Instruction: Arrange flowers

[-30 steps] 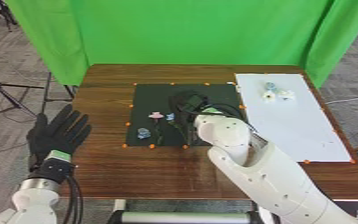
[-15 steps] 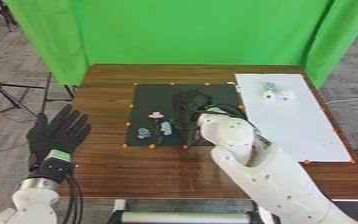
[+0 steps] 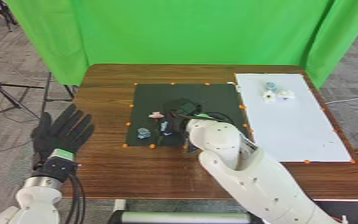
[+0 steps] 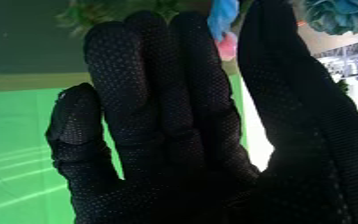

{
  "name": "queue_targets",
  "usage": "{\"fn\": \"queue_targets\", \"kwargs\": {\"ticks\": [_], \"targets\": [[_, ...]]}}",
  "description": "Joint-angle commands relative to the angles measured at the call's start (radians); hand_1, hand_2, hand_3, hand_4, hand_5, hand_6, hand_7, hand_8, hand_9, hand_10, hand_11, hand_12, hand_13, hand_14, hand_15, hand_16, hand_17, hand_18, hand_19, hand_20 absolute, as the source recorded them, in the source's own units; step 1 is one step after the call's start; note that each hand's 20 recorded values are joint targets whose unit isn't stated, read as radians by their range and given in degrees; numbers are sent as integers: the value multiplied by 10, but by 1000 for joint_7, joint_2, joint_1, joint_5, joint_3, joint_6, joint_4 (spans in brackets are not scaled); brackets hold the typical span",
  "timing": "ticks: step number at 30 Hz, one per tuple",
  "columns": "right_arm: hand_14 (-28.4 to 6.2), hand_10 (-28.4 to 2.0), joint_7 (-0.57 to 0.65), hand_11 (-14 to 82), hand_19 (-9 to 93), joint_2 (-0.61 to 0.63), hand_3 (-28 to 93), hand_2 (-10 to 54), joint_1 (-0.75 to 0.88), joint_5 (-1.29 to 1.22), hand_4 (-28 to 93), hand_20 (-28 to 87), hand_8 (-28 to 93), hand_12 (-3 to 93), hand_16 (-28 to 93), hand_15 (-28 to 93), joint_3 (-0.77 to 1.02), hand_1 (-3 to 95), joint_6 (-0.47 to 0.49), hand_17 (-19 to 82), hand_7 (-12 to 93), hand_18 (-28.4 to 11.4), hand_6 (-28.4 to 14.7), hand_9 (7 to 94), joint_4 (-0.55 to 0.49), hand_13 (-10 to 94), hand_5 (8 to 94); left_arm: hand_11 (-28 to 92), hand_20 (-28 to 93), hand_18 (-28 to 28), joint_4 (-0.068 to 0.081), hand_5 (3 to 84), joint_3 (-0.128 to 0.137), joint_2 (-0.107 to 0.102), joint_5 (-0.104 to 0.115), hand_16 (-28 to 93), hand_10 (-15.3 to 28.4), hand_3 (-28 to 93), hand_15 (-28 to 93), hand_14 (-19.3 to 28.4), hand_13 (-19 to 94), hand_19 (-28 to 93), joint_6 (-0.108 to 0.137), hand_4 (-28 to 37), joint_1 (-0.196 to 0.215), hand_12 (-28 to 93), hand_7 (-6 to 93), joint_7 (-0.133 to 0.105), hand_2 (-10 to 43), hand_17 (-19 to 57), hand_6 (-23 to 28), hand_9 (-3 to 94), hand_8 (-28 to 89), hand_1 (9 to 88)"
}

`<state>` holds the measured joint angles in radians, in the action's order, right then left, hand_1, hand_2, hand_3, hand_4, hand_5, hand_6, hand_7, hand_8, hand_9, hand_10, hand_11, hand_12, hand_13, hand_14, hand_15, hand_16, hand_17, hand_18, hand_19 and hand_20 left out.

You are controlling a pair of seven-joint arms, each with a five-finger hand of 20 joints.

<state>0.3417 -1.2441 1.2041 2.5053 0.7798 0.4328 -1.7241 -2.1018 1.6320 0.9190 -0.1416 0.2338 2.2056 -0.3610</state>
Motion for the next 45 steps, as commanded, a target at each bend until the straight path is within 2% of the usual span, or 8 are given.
{"fn": "queue_targets", "kwargs": {"ticks": [1, 4, 8, 12, 19, 20, 24, 45], "targets": [[-113, -136, 24, 264, 853, -23, 605, -95, 10, 28, -283, 399, -116, 215, 247, 571, -28, 460, -44, 325, 245, -238, -19, 748, 10, 661, 712, 199, 82, 130, 8, 369, -9, 9, -9, -90, 128, 706, 352, 141, 238, 339, -6, -283, -14, 87, 159, 23, 151, -51, 63, 329, -106, 249], [-110, -136, 27, 276, 858, -30, 581, -95, 15, 39, -283, 395, 23, 223, 253, 571, -32, 501, -65, 331, 272, -237, -21, 764, 27, 669, 724, 199, 82, 130, 8, 369, -8, 9, -9, -90, 128, 707, 352, 142, 238, 338, -7, -283, -13, 87, 158, 26, 151, -51, 64, 329, -106, 249], [-104, -106, 27, 176, 865, -31, 644, -95, 24, 52, -282, 402, 77, 378, 306, 573, -33, 554, -107, 341, 325, -238, -14, 841, 39, 693, 761, 199, 82, 130, 2, 369, -5, 2, -4, -90, 128, 707, 352, 141, 238, 338, 0, -283, 0, 87, 158, 18, 151, -51, 64, 330, -105, 249], [-97, -96, 24, 131, 868, -29, 667, -95, 36, 42, -283, 409, 94, 432, 364, 563, -17, 575, -115, 346, 328, -237, -16, 876, 24, 703, 778, 199, 82, 130, -2, 369, 3, 9, -9, -90, 128, 708, 353, 141, 237, 339, -1, -283, 9, 87, 157, 26, 151, -51, 64, 330, -105, 248], [-92, -96, 45, 121, 870, -21, 679, -95, 35, -17, -283, 413, 118, 446, 386, 554, 28, 578, -93, 347, 324, -237, -24, 881, -31, 704, 780, 199, 82, 129, -8, 369, 14, 13, -9, -90, 128, 708, 351, 141, 238, 338, -7, -283, 29, 87, 157, 25, 151, -51, 64, 330, -105, 248], [-93, -96, 46, 120, 870, -20, 681, -95, 36, -18, -283, 413, 119, 447, 390, 553, 38, 578, -91, 347, 321, -237, -25, 881, -37, 703, 781, 199, 82, 129, -1, 369, 9, 16, -10, -90, 128, 708, 352, 141, 238, 339, 0, -283, 10, 87, 157, 34, 151, -51, 64, 329, -105, 248], [-93, -98, 69, 118, 869, -12, 688, -95, 23, -34, -283, 414, 128, 447, 396, 549, 58, 577, -110, 347, 316, -236, -30, 880, -44, 702, 781, 198, 82, 129, -2, 368, 7, 9, -7, -90, 129, 708, 351, 141, 237, 339, -1, -283, 14, 86, 155, 23, 151, -51, 64, 330, -105, 248], [-87, -97, 112, 116, 871, -27, 708, -95, 8, -8, -283, 412, 121, 443, 401, 541, 67, 570, -48, 348, 314, -236, -29, 872, 26, 699, 776, 199, 83, 130, 2, 367, -4, 8, 0, -90, 128, 708, 351, 140, 237, 340, 0, -283, 5, 87, 156, 7, 151, -52, 63, 330, -105, 248]]}}
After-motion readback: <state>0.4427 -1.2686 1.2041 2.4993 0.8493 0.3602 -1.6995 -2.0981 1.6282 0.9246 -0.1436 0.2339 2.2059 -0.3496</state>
